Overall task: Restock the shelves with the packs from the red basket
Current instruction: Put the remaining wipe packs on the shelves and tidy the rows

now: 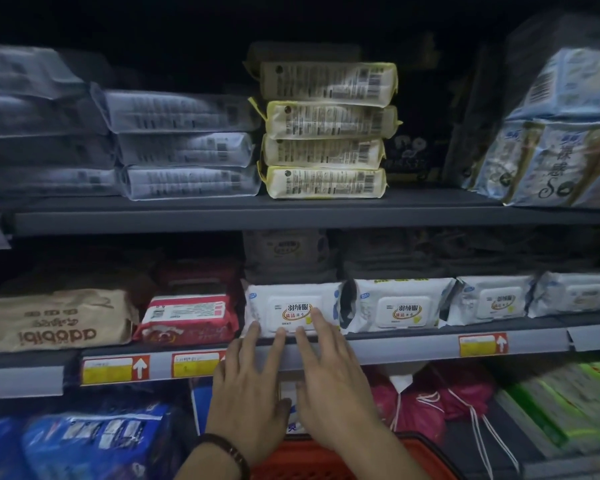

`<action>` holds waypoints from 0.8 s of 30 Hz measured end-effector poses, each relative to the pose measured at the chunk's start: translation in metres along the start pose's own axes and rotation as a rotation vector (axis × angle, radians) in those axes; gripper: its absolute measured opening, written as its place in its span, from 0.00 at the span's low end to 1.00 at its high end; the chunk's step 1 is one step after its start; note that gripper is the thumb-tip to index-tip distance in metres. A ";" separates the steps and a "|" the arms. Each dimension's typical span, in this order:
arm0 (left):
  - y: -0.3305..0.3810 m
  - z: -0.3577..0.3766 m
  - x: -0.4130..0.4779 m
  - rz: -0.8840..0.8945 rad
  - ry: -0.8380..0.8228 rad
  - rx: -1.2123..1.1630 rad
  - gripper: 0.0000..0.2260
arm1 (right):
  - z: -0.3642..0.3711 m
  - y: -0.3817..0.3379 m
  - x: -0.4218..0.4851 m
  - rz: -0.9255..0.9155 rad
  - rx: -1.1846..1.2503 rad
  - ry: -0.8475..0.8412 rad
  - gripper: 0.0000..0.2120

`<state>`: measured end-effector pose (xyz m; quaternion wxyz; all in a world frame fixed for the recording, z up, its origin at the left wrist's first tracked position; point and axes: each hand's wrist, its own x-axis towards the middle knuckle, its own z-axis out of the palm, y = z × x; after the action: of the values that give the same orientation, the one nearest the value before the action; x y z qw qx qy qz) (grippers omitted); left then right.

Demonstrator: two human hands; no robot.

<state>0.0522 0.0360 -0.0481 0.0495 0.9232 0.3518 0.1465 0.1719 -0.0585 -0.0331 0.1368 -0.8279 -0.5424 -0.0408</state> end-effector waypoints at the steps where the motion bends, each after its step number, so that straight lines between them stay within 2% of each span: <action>1: 0.001 0.001 0.001 -0.011 -0.005 0.015 0.44 | 0.004 0.004 0.001 0.000 -0.013 0.030 0.40; 4: 0.003 0.003 0.006 -0.022 -0.039 0.041 0.43 | 0.008 0.012 0.003 0.034 0.006 0.090 0.38; 11: 0.001 0.001 0.015 -0.009 -0.003 0.102 0.40 | 0.002 0.019 0.010 -0.004 0.010 0.031 0.39; 19: 0.017 -0.001 0.006 -0.018 0.052 0.049 0.40 | -0.006 0.021 0.002 -0.047 0.050 -0.043 0.41; 24: 0.011 -0.009 0.004 0.010 0.070 -0.020 0.39 | -0.016 0.016 -0.007 -0.054 0.055 -0.050 0.36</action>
<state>0.0595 0.0301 -0.0367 0.0457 0.9186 0.3473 0.1827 0.1845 -0.0748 -0.0216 0.1446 -0.8096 -0.5689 -0.0088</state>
